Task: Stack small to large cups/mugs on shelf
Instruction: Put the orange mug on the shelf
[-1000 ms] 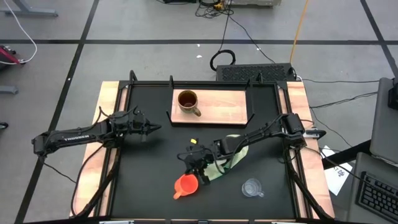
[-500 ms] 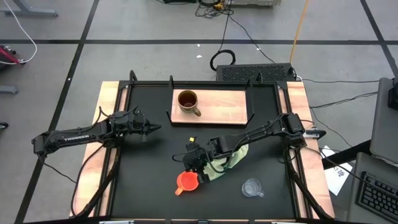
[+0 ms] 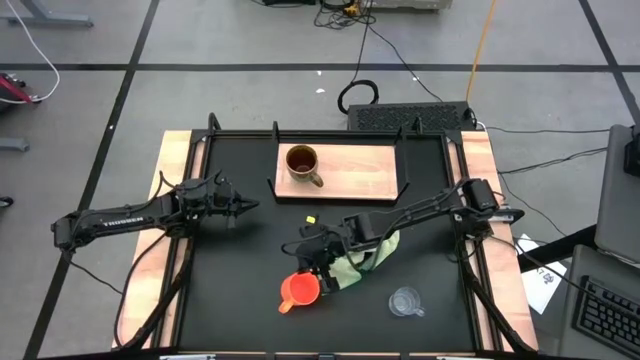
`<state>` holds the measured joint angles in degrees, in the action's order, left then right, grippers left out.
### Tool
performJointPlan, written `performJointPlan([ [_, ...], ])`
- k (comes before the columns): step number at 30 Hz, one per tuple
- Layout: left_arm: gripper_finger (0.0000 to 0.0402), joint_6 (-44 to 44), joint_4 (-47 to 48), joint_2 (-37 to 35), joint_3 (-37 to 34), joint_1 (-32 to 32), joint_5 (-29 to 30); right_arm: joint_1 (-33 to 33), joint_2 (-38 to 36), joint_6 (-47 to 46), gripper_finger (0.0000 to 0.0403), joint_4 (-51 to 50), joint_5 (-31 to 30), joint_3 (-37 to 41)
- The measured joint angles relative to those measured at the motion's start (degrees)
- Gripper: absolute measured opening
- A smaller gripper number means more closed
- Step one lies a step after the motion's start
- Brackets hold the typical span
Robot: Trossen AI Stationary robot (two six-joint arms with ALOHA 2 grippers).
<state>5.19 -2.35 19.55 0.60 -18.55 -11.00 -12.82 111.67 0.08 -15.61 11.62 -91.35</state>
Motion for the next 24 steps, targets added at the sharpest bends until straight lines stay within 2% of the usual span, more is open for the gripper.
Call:
performJointPlan([
  [8,0.0003,-0.02,0.02,0.00,0.00,0.00,0.00,0.04,-2.66,0.48,0.0000,0.34,-0.02,2.03],
  [24,0.0003,-0.35,-0.37,0.00,-0.02,0.00,0.45,-0.85,-4.33,-8.50,0.0000,-16.32,-1.40,2.89],
])
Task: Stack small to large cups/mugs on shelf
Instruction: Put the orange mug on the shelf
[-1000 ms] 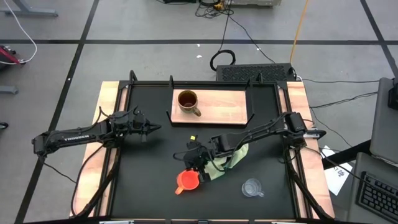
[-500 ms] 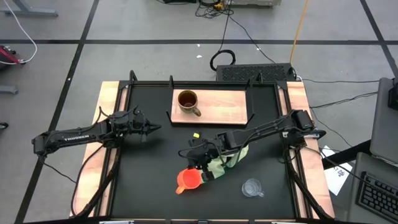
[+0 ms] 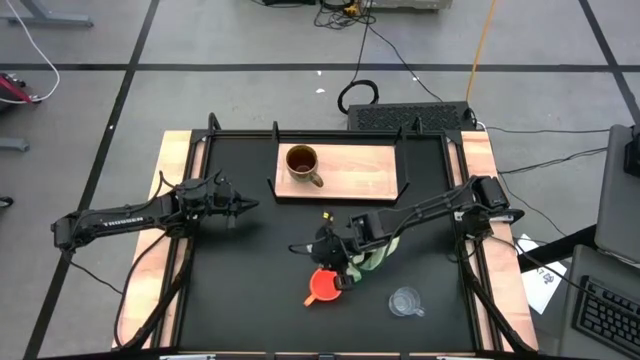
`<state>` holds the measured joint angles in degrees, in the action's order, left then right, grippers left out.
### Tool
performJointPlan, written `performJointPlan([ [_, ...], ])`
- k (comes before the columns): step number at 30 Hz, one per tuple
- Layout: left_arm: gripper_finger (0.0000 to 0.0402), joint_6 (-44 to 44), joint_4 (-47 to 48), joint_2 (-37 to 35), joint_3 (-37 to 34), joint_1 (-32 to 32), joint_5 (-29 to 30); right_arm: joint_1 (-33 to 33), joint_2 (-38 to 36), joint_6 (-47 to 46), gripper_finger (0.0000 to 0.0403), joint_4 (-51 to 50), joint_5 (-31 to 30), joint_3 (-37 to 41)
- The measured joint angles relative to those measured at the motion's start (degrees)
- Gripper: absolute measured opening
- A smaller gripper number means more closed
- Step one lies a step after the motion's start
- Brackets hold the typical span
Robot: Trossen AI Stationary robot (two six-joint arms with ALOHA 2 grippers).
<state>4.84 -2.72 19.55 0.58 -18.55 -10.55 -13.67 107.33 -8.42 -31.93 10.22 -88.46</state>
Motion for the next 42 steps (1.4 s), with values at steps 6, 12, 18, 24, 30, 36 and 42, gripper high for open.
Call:
performJointPlan([
  [6,0.0003,0.25,-0.44,0.00,0.00,0.00,0.05,-2.11,-0.01,-2.03,0.0000,-1.98,0.04,-0.01],
  [12,0.0003,0.44,-0.50,0.00,0.00,-0.02,0.07,-4.69,-0.03,-3.69,0.0000,-2.52,0.05,-0.01],
  [18,0.0003,1.40,-0.66,0.00,0.00,0.00,0.08,-6.09,-0.01,-4.41,0.0000,-2.63,0.08,-0.01],
  [24,0.0003,1.79,-0.63,0.00,0.00,0.00,0.09,-6.67,-0.01,-5.08,0.0000,-3.32,0.07,-0.01],
  [30,0.0003,1.79,-0.65,0.00,0.00,0.00,0.09,-6.69,0.02,-5.91,0.0000,-2.88,0.09,2.10],
  [36,0.0003,1.75,-1.55,0.00,0.00,0.00,0.10,-6.69,0.05,-5.93,0.0000,0.87,0.34,3.95],
  [42,0.0003,1.73,-1.68,0.00,0.00,0.00,0.10,-6.69,0.06,-5.85,0.0000,0.88,0.46,3.99],
])
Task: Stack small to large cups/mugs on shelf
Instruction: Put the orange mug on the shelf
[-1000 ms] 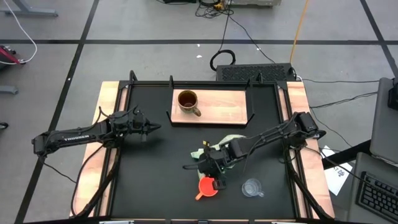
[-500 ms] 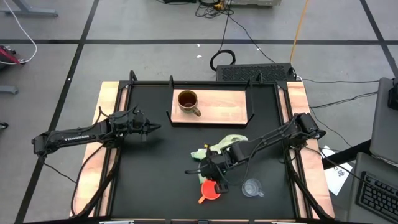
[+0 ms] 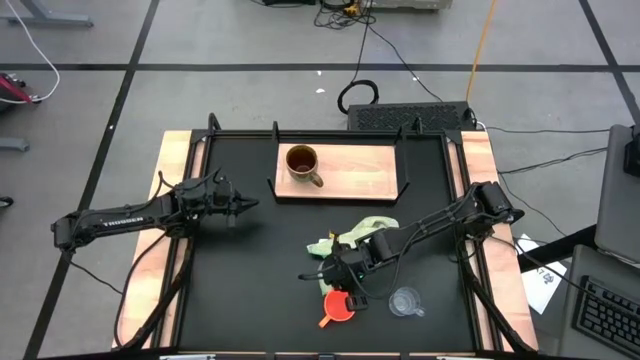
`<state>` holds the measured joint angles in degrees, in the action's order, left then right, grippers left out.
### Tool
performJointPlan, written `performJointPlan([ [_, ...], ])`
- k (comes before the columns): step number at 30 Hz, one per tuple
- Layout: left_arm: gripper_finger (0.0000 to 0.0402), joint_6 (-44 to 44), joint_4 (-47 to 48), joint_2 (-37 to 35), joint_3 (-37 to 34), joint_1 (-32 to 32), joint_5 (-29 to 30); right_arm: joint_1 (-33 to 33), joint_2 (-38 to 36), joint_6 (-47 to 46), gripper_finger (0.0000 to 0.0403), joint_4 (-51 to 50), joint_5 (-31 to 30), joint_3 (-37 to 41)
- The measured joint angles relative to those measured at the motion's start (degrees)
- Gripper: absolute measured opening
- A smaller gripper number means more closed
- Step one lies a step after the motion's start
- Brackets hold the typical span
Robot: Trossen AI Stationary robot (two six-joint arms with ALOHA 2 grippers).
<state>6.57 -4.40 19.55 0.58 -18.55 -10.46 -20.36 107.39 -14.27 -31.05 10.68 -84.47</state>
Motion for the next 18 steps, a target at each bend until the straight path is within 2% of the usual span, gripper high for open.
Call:
performJointPlan([
  [18,0.0003,-0.20,0.42,-0.01,0.00,0.00,0.00,0.07,0.00,-0.04,0.0030,2.14,0.03,0.00],
])
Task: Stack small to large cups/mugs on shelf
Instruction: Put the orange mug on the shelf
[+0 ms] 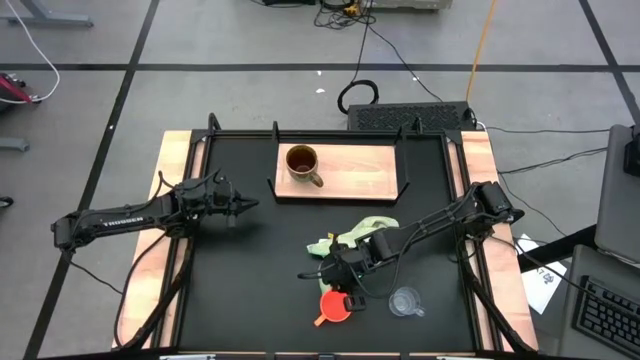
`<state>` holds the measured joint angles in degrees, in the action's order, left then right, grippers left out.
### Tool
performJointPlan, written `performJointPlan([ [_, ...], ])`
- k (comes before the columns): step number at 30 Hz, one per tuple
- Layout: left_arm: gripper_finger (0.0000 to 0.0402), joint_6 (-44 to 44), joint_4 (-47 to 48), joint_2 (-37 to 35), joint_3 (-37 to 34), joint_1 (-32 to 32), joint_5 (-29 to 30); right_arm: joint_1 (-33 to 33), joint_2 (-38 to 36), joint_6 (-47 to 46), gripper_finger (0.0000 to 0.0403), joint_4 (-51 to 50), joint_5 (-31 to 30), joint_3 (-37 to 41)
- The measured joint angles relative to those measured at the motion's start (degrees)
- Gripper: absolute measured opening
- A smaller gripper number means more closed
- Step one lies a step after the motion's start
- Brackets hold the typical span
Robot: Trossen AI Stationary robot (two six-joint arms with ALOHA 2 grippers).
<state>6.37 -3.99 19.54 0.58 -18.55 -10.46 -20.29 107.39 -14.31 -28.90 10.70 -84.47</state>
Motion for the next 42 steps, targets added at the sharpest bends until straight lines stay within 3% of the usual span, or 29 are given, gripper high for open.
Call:
performJointPlan([
  [12,0.0003,0.00,0.00,0.00,0.00,0.00,0.00,0.27,0.00,-1.49,0.0038,-0.02,0.02,0.00],
  [28,0.0003,-0.17,0.88,-0.01,0.04,0.00,-0.04,0.30,0.00,-4.57,0.0172,-4.78,0.02,0.00],
  [42,0.0003,-0.15,0.94,0.01,0.04,0.00,-0.04,-0.46,0.05,-5.84,0.0190,-4.69,0.02,0.15],
])
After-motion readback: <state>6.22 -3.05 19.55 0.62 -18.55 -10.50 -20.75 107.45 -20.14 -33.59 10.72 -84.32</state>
